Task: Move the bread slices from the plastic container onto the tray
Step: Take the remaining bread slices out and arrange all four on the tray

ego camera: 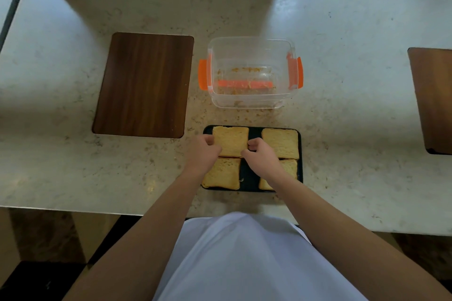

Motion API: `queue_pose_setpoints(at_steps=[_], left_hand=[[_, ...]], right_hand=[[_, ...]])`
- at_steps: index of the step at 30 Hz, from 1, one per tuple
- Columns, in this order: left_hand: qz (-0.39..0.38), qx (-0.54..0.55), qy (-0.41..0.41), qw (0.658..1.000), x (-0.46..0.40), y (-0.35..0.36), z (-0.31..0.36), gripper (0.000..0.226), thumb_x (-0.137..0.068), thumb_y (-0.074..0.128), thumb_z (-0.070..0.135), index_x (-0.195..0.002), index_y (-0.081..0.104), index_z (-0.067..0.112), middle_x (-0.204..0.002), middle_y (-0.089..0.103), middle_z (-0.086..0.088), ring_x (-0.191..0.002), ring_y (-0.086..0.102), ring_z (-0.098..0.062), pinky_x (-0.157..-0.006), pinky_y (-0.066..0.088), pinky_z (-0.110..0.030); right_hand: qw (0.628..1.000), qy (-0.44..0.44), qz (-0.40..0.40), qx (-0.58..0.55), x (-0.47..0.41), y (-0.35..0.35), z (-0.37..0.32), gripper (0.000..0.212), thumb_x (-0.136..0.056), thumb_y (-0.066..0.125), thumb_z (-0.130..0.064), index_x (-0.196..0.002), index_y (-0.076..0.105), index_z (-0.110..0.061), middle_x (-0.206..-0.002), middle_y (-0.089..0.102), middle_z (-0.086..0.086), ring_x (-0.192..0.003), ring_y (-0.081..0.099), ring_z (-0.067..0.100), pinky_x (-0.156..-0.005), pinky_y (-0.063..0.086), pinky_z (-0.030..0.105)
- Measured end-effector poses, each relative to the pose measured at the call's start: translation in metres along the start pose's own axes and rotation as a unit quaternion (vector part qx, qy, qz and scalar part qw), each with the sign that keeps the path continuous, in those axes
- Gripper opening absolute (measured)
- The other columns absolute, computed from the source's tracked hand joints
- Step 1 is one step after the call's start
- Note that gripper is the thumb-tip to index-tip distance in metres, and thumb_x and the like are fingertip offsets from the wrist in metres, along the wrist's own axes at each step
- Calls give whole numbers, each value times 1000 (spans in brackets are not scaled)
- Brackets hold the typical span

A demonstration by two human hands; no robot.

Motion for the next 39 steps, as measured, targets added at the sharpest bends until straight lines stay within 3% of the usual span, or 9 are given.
queue_pose_setpoints(at_steps=[4, 10, 13, 15, 18, 22, 31, 36, 39], left_hand=[[-15, 14, -3, 1000, -3, 0, 12, 48, -85, 67, 12, -132, 60, 7, -129, 64, -9, -103, 55, -12, -84, 40, -28], [3, 3, -20, 1000, 10, -25, -2, 44, -86, 62, 12, -129, 63, 10, -124, 66, -5, -113, 59, -20, -95, 47, -35], [-21, -7, -16, 1000, 24, -33, -19, 29, -84, 60, 10, -108, 75, 16, -86, 72, 11, -82, 63, -6, -66, 46, -23], [-20, -9, -19, 1000, 33, -35, -28, 25, -84, 60, 8, -96, 75, 24, -77, 67, 21, -74, 59, 3, -61, 40, -16], [-39, -31, -25, 998, 39, -35, -37, 26, -83, 60, 9, -100, 75, 21, -89, 72, 15, -86, 63, 0, -72, 46, -20], [-66, -61, -49, 995, 40, -30, -38, 45, -86, 59, 13, -131, 63, 12, -123, 67, -4, -108, 60, -18, -84, 43, -29], [-67, -74, -47, 994, 33, -25, -31, 45, -80, 59, 11, -124, 69, 9, -119, 70, -8, -107, 62, -22, -96, 49, -41], [-60, -49, -37, 996, 38, -22, -26, 37, -77, 58, 10, -110, 71, 19, -87, 65, -3, -73, 57, -11, -64, 45, -26], [-62, -40, -49, 996, 42, -18, -24, 41, -79, 57, 10, -118, 70, 11, -76, 63, 0, -72, 60, -10, -63, 45, -21]], right_hand=[[1000, -3, 18, -8, 0, -12, -1, 52, -95, 61, -25, -144, 46, -11, -141, 56, 5, -118, 53, 16, -87, 41, 26], [1000, -9, 29, -1, 19, -10, 13, 50, -94, 62, -28, -140, 46, -12, -133, 56, 2, -113, 53, 15, -86, 43, 30], [1000, 10, -19, -11, 31, 0, 27, 50, -95, 62, -29, -140, 47, -13, -128, 57, 1, -111, 56, 16, -88, 48, 33], [999, 13, -39, 1, 37, 6, 33, 49, -95, 62, -30, -140, 49, -13, -125, 58, 0, -110, 55, 15, -89, 47, 32], [999, 15, -52, 3, 42, 13, 38, 50, -95, 62, -29, -140, 49, -12, -125, 59, 1, -109, 55, 14, -87, 43, 29], [998, 7, -62, 12, 43, 17, 36, 51, -95, 61, -29, -142, 49, -12, -129, 60, 2, -106, 53, 13, -83, 41, 26], [995, 20, -91, 41, 39, 17, 26, 51, -94, 60, -31, -141, 49, -14, -112, 60, -1, -101, 59, 17, -78, 49, 30], [995, 29, -93, 37, 39, 18, 26, 52, -93, 60, -32, -141, 49, -15, -110, 59, -3, -95, 59, 12, -69, 48, 27], [995, 26, -89, 46, 41, 16, 27, 51, -93, 60, -31, -139, 49, -14, -108, 59, -3, -95, 58, 13, -68, 46, 26]])
Point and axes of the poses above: each hand's wrist, its own x-axis away from the middle knuckle, its own y-axis out of the palm, z = x × y, the point moved 1 cm from there along -x, towards the middle knuckle
